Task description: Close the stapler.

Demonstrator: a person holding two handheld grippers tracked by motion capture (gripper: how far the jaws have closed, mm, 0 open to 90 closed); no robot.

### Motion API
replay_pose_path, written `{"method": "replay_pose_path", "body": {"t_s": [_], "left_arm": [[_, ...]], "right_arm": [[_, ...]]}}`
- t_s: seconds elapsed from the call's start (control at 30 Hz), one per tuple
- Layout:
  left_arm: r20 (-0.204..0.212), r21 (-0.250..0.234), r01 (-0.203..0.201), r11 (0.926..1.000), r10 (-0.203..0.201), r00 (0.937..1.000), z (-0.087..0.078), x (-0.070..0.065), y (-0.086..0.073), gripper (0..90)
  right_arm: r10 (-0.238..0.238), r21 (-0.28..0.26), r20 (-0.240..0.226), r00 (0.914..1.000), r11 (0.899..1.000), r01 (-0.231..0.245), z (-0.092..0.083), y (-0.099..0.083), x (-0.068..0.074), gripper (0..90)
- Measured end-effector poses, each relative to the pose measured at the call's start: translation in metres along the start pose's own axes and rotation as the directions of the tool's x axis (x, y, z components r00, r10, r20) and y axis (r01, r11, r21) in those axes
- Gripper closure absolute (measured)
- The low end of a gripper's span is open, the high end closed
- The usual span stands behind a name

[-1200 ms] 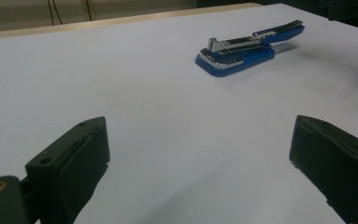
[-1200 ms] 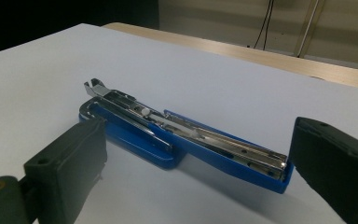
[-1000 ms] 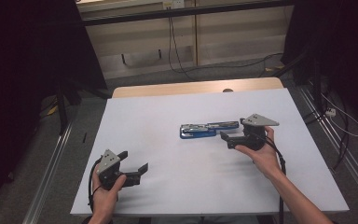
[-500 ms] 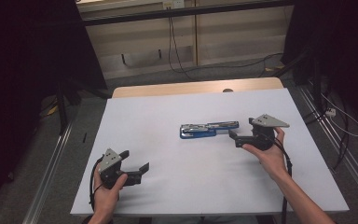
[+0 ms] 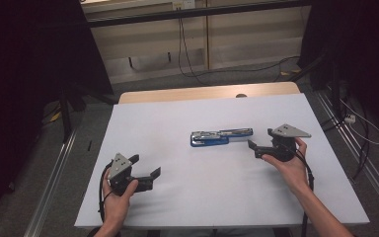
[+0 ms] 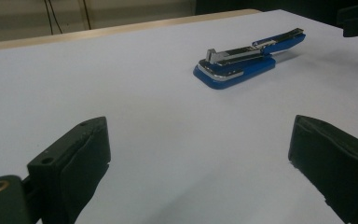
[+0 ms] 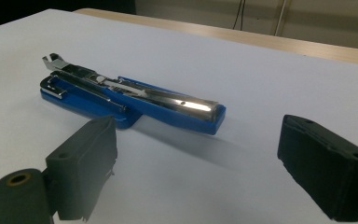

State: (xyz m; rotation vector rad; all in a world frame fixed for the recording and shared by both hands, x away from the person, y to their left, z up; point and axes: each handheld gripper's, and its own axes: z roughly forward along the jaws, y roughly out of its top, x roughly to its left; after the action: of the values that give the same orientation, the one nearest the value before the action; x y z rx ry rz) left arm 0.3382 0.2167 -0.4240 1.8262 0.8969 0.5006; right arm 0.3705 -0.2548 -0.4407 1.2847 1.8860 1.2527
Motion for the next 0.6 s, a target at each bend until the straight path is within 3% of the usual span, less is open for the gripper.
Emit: {"method": "replay_pose_path", "body": {"t_s": [0.07,0.23,0.6], "left_arm": [[-0.004,0.010,-0.018,0.9998,0.018,0.9998,0.006,0.001,0.003,6.2],[0.022,0.014,-0.002,0.9999,0.002,0.9998,0.014,0.004,0.005,7.4],[0.035,0.040,-0.035,0.9986,0.034,0.9988,0.042,0.001,0.021,7.8]], "right_arm": [[-0.007,0.006,-0.003,1.0000,1.000,0.007,0.001,0.000,0.001,13.6],[0.001,0.012,-0.034,0.9994,1.000,-0.001,0.002,-0.001,0.003,19.7],[-0.026,0.046,-0.028,0.9993,0.999,0.028,0.006,-0.001,0.001,28.0]]}}
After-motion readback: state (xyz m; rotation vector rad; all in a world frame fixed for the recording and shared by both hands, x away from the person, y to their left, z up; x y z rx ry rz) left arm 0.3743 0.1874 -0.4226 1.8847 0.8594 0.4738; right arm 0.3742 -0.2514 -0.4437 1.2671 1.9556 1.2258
